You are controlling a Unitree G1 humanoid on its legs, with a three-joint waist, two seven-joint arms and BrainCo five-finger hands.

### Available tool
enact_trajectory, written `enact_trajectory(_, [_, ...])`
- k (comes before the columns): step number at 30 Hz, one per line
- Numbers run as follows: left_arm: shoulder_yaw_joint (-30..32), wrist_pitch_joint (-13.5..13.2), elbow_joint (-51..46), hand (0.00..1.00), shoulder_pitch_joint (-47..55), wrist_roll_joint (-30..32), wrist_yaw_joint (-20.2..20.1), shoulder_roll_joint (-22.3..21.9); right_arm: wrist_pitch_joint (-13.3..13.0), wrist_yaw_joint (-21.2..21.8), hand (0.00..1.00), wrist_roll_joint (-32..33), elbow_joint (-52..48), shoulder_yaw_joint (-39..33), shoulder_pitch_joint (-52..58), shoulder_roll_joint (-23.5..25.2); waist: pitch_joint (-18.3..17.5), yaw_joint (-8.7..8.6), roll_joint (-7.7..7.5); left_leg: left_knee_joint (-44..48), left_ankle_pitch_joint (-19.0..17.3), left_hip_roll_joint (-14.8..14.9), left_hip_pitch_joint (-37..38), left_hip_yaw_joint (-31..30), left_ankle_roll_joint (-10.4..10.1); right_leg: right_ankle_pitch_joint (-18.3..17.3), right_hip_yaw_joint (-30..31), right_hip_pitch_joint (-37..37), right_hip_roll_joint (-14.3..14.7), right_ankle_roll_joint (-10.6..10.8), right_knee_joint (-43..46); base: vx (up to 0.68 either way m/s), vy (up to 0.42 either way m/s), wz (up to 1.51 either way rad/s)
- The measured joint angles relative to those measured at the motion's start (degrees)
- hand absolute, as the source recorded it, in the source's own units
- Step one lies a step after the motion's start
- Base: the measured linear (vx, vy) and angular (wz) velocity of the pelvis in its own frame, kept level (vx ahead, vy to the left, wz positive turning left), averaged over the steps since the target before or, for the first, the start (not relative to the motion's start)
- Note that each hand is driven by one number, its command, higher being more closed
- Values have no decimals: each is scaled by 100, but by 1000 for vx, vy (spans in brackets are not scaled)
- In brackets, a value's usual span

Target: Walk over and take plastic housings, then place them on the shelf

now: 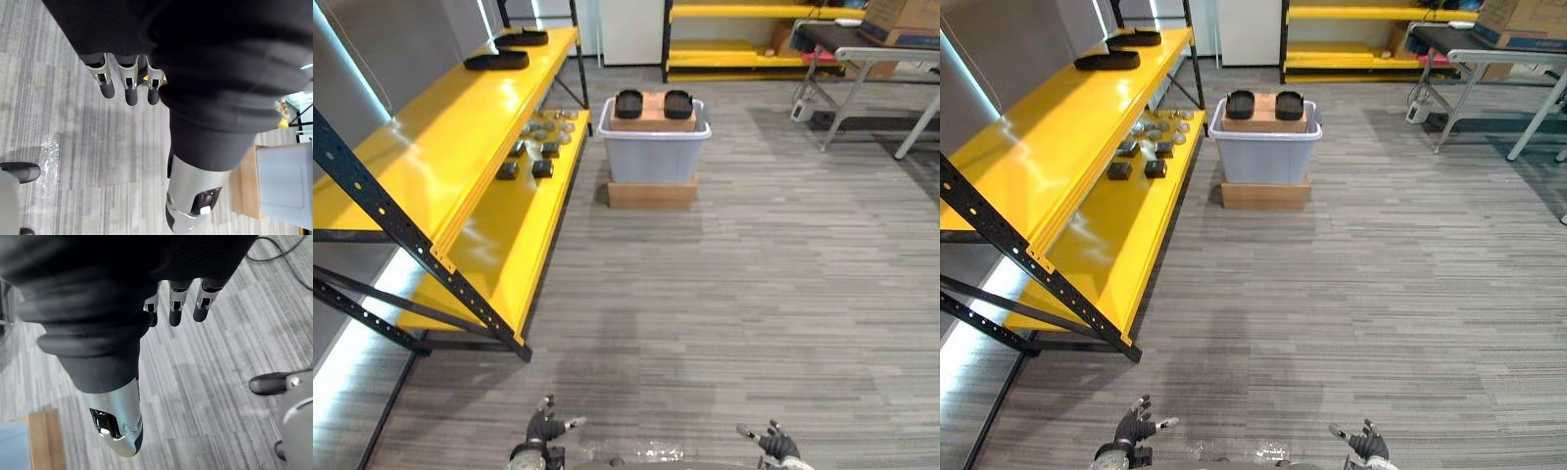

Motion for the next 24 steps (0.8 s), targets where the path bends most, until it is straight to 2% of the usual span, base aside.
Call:
enact_trajectory(10, [72,-4,-99,0,12,207,-5,31,2,90,0,4,-11,-6,-81,-155,57,-61,100,17,-45,21,45,21,33,1,50,32,18,28,-6,-25,-2,-2])
enact_trajectory(13, [272,-4,-120,0,30,204,-2,39,4,86,0,6,-13,-39,-74,-221,56,-63,120,17,-80,44,32,81,37,67,107,30,44,22,-103,-80,11,-13])
enact_trajectory(18, [297,-3,-355,0,71,183,5,51,30,64,0,7,-175,-56,-65,-226,28,-60,169,57,-189,74,-205,195,44,79,198,-164,74,51,-230,-46,7,-15])
enact_trajectory(24, [302,-6,-595,0,51,139,55,33,31,-40,0,80,-236,-278,-154,-201,-10,-56,232,648,-586,140,-506,301,114,-50,260,-306,101,171,-64,115,12,-10])
